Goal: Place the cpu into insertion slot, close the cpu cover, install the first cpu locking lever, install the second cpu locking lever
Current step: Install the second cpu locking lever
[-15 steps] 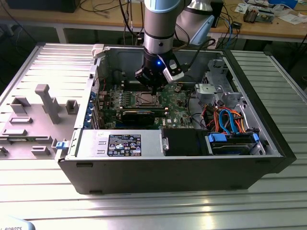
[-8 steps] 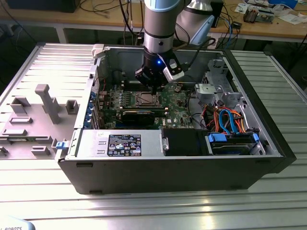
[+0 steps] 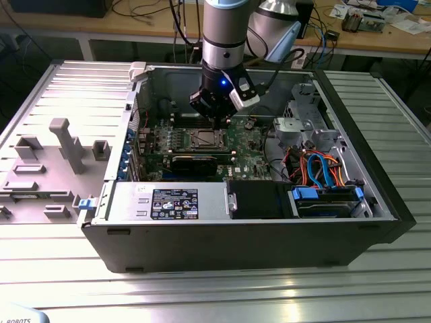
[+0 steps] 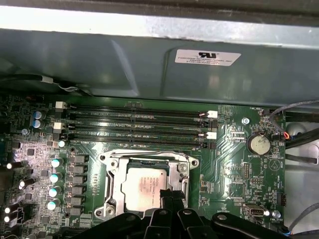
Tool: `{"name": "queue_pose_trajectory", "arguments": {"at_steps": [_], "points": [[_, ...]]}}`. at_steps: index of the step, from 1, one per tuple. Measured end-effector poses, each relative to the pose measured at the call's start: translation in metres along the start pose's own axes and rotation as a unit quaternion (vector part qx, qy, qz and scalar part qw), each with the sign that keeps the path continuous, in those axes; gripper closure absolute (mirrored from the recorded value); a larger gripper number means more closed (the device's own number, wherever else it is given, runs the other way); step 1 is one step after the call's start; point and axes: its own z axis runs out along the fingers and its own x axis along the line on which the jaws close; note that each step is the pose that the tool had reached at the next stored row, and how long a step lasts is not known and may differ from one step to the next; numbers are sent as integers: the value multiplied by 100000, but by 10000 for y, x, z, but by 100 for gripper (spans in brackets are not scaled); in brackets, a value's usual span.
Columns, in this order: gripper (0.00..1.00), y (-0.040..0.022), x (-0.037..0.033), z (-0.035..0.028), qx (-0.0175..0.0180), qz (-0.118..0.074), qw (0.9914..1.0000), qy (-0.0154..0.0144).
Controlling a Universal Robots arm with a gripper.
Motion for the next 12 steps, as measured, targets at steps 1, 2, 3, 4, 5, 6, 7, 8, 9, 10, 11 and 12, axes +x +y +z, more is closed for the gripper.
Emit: {"name": "queue_pose_trajectory", "arguments": {"at_steps": [1,2,3,4,5,6,7,8,9,10,11,12], "points": [[89,0,0,0,-2,0,100000,-2],[89,0,0,0,-3,0,100000,-1],[89,-6,1,-2,7,-4,100000,6],[89,-15,1,-1,-1,-6,100000,1],[89,-24,1,-2,-2,-2,100000,0],[89,-32,2,-3,0,-1,100000,0],[89,-53,3,-4,-2,-1,100000,0],[89,-73,4,-5,1,-3,100000,2],[89,-82,5,-6,1,0,100000,0],[89,-104,6,-7,-1,-3,100000,0],[89,-117,7,-8,-3,-3,100000,-2],[89,-123,7,-8,-10,-2,100000,-3]]}}
